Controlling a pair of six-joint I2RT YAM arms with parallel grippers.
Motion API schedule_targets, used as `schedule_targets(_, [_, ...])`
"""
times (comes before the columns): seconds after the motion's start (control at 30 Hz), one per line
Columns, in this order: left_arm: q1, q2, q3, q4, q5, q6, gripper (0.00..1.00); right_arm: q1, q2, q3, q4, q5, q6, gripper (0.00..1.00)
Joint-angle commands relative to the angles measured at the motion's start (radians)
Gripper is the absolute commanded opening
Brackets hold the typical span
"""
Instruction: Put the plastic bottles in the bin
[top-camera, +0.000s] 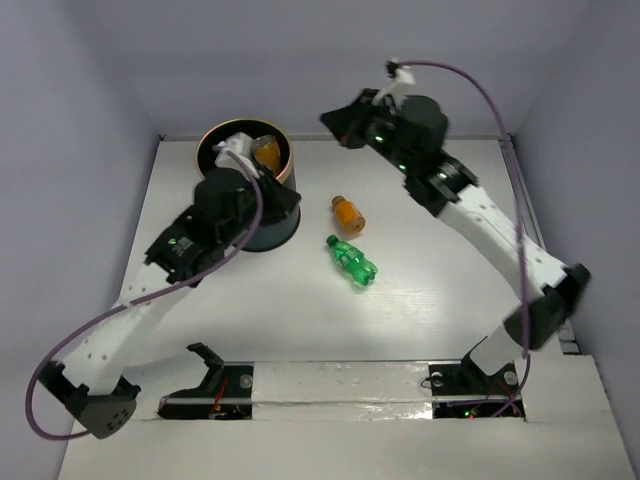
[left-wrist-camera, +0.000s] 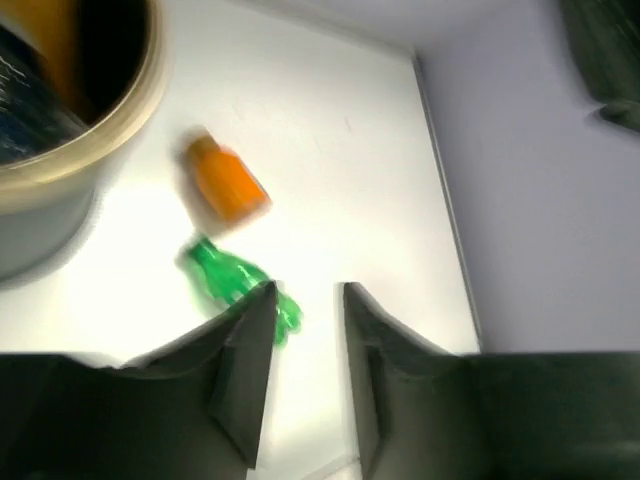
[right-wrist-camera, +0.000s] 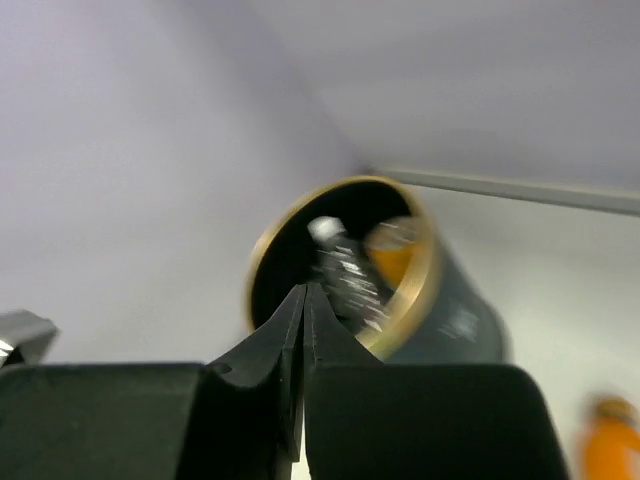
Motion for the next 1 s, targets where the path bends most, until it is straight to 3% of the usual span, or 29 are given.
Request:
schedule_targets(0.0, [-0.136, 0.056, -0.080, 0.088, -0.045, -0.084, 0.10, -0.083, -0.194, -0.287, 0.081, 0.020, -0.007, 0.00])
schedule_targets(0.03, [-0.188, 0.092, -0.107, 0.120, -0.051, -0.125, 0.01, -0.096, -0.295, -0.353, 0.071, 0.022, -0.013, 0.00])
schedule_targets(0.1, [-0.220, 0.121, -0.190, 0.198, -0.038, -0.170, 0.00, -0.107, -0.395, -0.530, 0.020, 0.023, -0.041, 0.00])
schedule_targets(0.27, [-0.248, 0.230, -0.299, 0.308, -0.028, -0.311, 0.00, -0.107, -0.723, -0.798, -0.127, 0.012, -0.018, 0.00])
schedule_targets(0.37, [-0.257, 0.313, -0.301, 0.350, -0.010, -0.381, 0.39, -0.107, -0.872, -0.909, -0.211, 0.005, 0.002, 0.20])
schedule_targets(0.4, [-0.257, 0.339, -0.296, 0.351, -0.012, -0.412, 0.62, -0.107, -0.900, -0.926, -0.259, 0.008, 0.005, 0.31])
schedule_targets(0.43, [-0.257, 0.384, -0.290, 0.351, -0.016, -0.423, 0.71, -0.107, -0.925, -0.940, -0.279, 0.011, 0.005, 0.55])
schedule_targets(0.5, [-0.266, 0.431, -0.272, 0.352, -0.030, -0.447, 0.85, -0.107, -0.969, -0.973, -0.319, -0.017, 0.007, 0.75])
schedule_targets(0.73, [-0.266, 0.615, -0.181, 0.292, -0.088, -0.486, 0.89, -0.107, -1.041, -1.039, -0.334, -0.162, 0.016, 0.83])
schedule_targets(0.97, [-0.266, 0.721, -0.097, 0.246, -0.153, -0.523, 0.89, -0.107, -1.032, -1.027, -0.356, -0.239, -0.059, 0.84])
